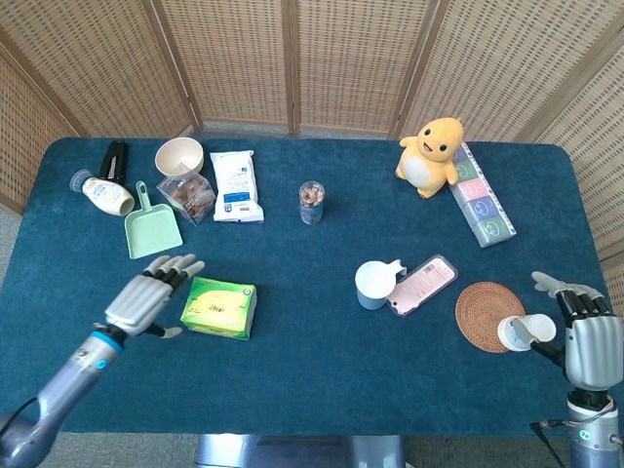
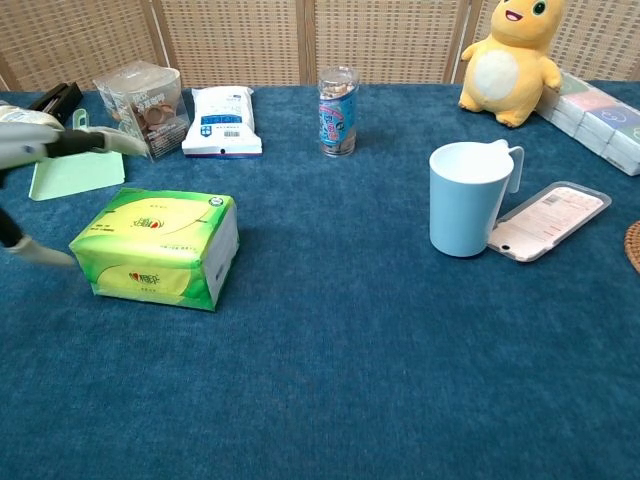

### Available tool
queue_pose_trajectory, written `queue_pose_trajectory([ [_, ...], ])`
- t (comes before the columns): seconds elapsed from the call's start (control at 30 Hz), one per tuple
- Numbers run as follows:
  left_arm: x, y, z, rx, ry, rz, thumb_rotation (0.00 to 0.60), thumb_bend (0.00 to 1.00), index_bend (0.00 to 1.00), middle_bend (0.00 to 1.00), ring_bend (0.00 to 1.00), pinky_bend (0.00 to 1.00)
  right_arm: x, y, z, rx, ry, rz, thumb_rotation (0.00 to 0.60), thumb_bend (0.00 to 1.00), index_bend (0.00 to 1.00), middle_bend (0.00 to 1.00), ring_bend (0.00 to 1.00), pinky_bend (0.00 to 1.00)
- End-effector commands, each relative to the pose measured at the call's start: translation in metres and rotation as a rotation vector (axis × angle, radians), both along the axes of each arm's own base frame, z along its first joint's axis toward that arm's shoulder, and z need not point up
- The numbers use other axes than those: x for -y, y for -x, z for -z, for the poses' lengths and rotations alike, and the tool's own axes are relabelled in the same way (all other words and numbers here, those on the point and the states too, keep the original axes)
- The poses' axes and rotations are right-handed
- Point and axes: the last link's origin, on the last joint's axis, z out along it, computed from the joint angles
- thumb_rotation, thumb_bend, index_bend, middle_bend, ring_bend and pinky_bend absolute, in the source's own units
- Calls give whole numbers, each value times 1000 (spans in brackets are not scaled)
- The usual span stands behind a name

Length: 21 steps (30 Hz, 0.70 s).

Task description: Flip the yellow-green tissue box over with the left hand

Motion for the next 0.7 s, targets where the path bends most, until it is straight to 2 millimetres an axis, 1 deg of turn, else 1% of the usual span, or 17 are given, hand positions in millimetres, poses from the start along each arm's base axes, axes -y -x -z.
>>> queue_pose_trajectory([
  [0.03,-8,-21,24,-10,30,25,600,21,31,0,0,12,0,1,-1,3,0,2,600,36,278,432,446,379],
  [0.07,-9,-24,28,-18,29,32,600,21,50,7,0,45,0,1,-1,2,0,1,600,35,278,432,446,379],
  [0.13,-11,-28,35,-35,20,40,600,21,131,95,51,181,-1,1,-1,3,-1,0,600,36,277,433,446,379],
  [0.2,-13,-32,39,-45,1,42,600,23,247,287,217,381,-1,1,-1,3,-3,-2,600,37,278,432,446,379],
  [0.27,-14,-35,43,-54,-22,47,600,24,293,376,303,454,-1,1,-1,3,-4,-2,600,37,278,432,446,379],
  [0.37,-13,-35,46,-63,-46,37,600,24,309,391,319,469,-1,1,-1,2,-5,-2,600,37,278,432,446,379],
  [0.5,-11,-32,44,-63,-45,23,600,24,315,391,319,469,0,1,0,-3,-9,0,600,36,278,432,446,379],
  [0.63,-6,-31,37,-33,-5,-2,600,24,318,388,319,468,0,2,2,-10,-15,6,600,38,277,432,446,379],
  [0.7,-3,-32,31,25,48,-50,600,24,322,388,319,467,0,2,3,-13,-16,8,600,37,278,433,446,379],
])
